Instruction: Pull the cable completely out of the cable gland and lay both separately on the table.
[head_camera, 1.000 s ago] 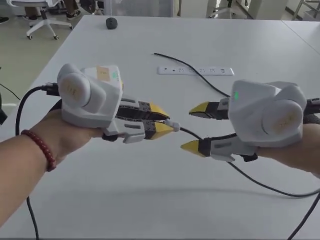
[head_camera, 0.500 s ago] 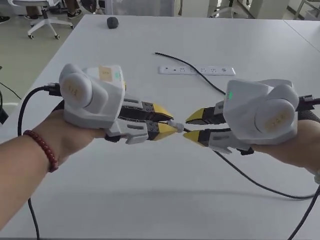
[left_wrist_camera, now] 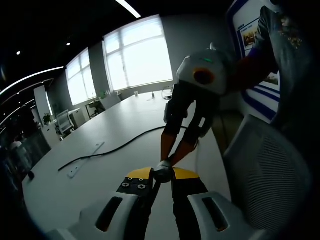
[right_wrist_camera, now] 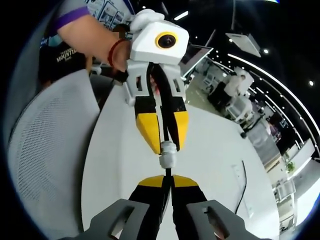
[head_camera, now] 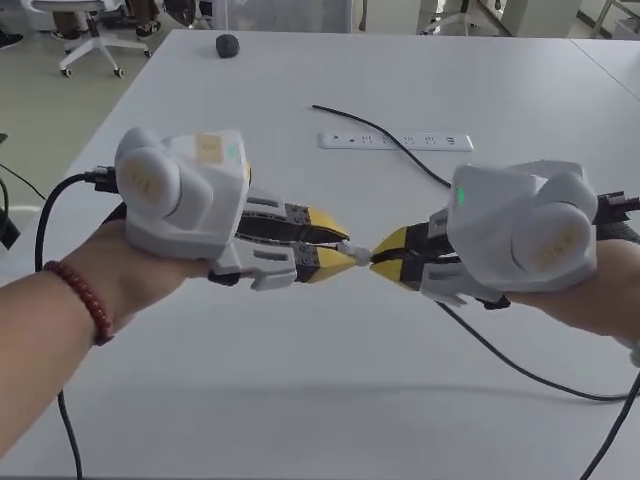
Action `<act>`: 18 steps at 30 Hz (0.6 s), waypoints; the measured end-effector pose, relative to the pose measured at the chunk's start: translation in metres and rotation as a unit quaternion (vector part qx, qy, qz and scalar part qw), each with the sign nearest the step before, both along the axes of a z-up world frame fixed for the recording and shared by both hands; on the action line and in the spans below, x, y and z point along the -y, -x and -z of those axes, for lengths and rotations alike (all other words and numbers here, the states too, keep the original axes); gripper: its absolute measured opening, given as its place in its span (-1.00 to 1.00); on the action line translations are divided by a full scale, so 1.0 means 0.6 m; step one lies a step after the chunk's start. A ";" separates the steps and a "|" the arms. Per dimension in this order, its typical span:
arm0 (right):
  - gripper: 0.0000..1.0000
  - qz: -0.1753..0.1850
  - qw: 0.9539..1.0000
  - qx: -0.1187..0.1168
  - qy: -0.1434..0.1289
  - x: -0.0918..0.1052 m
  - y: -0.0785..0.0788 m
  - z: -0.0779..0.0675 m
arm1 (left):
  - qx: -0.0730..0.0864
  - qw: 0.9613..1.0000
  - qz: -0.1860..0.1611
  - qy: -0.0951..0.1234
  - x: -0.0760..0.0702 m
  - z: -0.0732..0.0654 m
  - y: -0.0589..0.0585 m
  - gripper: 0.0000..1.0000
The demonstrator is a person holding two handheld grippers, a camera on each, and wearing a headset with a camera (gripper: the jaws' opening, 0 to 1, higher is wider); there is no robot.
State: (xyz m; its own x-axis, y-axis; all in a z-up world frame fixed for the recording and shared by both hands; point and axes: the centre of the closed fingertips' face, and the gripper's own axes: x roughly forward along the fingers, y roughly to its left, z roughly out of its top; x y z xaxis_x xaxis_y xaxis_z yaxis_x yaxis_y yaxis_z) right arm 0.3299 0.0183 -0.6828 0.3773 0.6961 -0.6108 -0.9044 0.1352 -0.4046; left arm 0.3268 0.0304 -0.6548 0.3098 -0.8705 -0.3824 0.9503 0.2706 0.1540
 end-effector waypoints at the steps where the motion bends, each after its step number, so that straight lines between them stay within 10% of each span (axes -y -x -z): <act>1: -1.00 0.001 1.000 0.000 0.001 0.002 0.000 0.001 | 0.000 1.000 -0.001 -0.002 -0.002 0.001 0.000 -0.70; 18: -1.00 0.020 0.999 -0.009 0.023 0.050 -0.007 0.018 | 0.001 1.000 -0.006 -0.007 -0.016 0.003 -0.005 -0.70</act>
